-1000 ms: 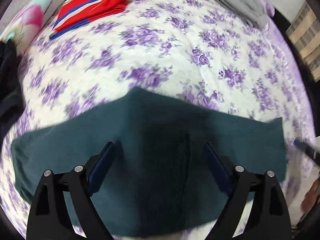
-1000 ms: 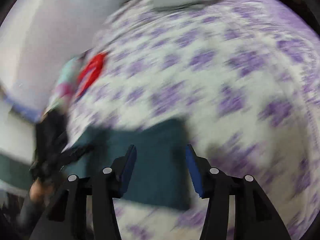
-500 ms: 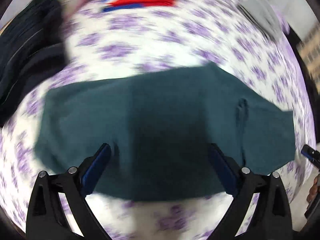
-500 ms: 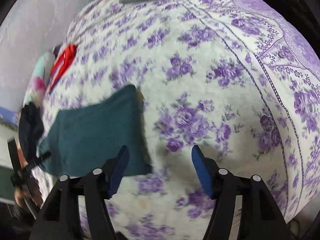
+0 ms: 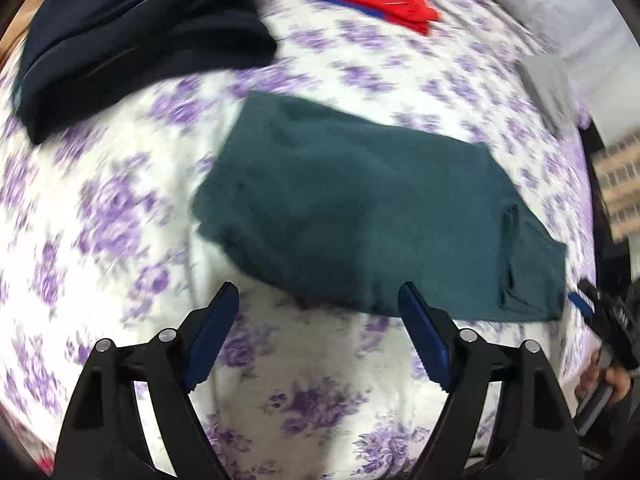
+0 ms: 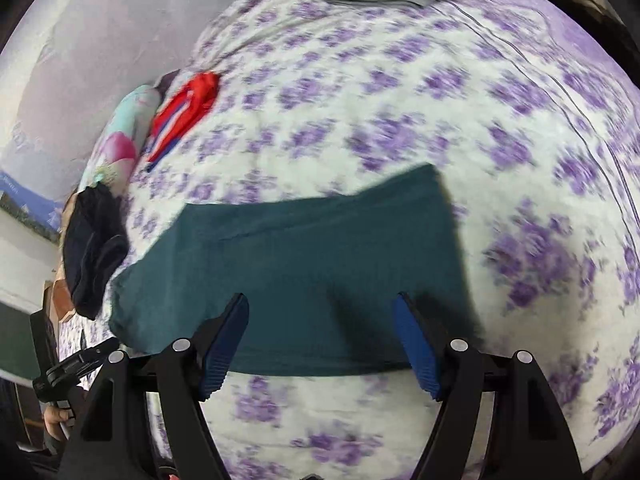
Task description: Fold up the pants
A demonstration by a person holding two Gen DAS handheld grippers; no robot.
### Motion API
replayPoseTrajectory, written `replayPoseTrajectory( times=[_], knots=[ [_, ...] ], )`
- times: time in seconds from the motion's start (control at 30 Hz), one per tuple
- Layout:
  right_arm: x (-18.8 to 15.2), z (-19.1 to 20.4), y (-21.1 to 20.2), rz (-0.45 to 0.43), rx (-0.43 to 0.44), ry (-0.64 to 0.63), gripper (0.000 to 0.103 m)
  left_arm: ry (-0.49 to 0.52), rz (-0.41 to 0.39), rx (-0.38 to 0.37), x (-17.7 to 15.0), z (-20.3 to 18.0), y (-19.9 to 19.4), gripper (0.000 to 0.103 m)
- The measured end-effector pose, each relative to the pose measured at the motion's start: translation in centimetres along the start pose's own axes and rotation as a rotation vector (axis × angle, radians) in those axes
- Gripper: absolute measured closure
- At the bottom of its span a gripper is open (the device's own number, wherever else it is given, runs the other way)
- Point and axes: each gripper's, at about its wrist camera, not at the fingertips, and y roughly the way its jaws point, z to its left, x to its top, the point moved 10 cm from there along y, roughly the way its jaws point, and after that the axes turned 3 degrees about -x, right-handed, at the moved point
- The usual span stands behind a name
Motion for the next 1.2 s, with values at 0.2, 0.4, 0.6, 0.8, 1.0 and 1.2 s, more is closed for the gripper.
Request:
replayPoseTrajectory(
  times=[0.2,0.4,0.6,0.8,1.0,1.2],
  knots=[
    [-0.1,1.9,-0.6,-0.008,0.037,-0.017,0.028,-0.212,0.088,-0.171,-0.1,1.2,2.9,0.026],
    [-1.2,1.1,-1.1,-0.015,0.080,0.021,0.027,-0.361,0.149,-0.285,1.4,2.8,4.2,0.033],
    [-2.1,-0.1,-1.0,-0.008,0.104,0.070,0.027,-0.499,0.130,-0.253,2.6,4.2,4.5,0.086],
    [-1.4,-0.4,-1.6,-0.036,0.123,0.079,0.027,-0.198,-0.018,-0.187,4.9,-1.4,-1.5,0.097],
    [-0.5,-0.8,-1.8,-0.051,0.159,0.113,0.027,0.231,-0.027,-0.314,3.4,-16.6,-4.9,0.096],
    [-2.0,-1.9,-1.0,0.006,0.150,0.154,0.027,0.376,0.264,-0.365,-4.3,-23.3,4.4,0.035]
  ],
)
